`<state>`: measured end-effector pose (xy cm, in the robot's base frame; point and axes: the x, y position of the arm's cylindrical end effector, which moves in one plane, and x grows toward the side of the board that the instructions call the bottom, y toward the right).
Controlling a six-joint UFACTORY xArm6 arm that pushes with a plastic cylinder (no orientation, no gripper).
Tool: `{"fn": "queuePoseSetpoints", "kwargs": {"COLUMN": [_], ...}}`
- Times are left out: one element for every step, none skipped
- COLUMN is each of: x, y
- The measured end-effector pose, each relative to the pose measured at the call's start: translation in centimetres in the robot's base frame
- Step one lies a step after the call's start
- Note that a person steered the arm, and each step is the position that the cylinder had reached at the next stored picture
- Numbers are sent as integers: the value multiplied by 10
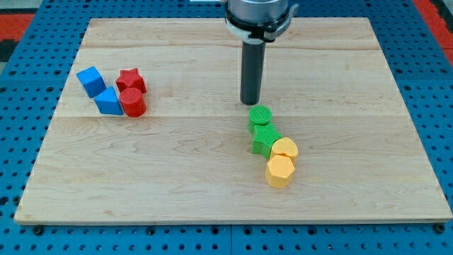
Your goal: Push red blocks into green blocks
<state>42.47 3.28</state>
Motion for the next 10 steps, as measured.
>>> {"fn": "queuePoseSetpoints", "kwargs": {"x": [38, 18, -39, -93, -102, -103, -103, -85, -51, -31], "y": [0, 12, 12, 8, -83, -133, -181, -210, -203, -181]}}
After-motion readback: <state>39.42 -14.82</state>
